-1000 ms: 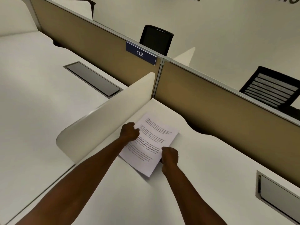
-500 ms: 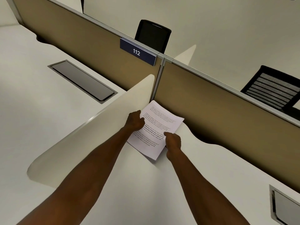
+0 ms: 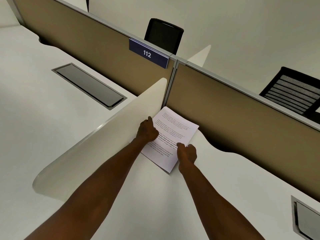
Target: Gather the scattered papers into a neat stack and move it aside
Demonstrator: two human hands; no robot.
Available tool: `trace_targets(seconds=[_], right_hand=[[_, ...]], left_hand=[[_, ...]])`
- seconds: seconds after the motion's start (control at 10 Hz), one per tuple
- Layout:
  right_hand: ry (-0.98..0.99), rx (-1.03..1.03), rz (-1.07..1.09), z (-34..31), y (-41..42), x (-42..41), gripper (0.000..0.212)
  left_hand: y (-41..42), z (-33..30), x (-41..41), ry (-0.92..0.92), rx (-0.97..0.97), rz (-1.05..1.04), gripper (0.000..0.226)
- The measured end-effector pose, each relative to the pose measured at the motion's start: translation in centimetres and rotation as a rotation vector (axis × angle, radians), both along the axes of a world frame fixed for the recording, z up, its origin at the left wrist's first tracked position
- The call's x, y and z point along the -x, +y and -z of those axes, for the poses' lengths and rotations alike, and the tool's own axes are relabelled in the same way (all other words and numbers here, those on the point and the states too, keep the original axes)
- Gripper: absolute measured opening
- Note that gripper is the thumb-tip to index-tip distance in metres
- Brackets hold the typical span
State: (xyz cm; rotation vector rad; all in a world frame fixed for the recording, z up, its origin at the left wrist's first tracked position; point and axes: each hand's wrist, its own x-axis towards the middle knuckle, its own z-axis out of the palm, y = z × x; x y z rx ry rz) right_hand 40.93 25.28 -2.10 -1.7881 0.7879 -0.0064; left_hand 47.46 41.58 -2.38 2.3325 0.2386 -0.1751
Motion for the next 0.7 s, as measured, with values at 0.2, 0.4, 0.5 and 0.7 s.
trace_targets(seconds=[0.2,0.4,0.5,0.7], right_hand=[[-0.041,0.153,-0.110,-0.1,0.5,1.1,0.038],[-0.020,0.350,-0.262,-0.8,-0.6,2.3,0.075],[-0.097,0.502,-0.377,-1.8,-2.0,2.9,0.078],[-0.227,0.805,-0.514,-5.8,-5.2,4.4,0.082]], left_hand=[[-0.4,0.2,1.1,-0.026,-0.038,0.019,0.075],[-0.5,-0.5,2.6,-0.122,-0.100,0.050,0.061],[-0.8,-1.4,3.4,-0.146,-0.168,0.106,0.063],[-2.4,-4.7,5.6,-0.197,-0.258,0.178,0.069]])
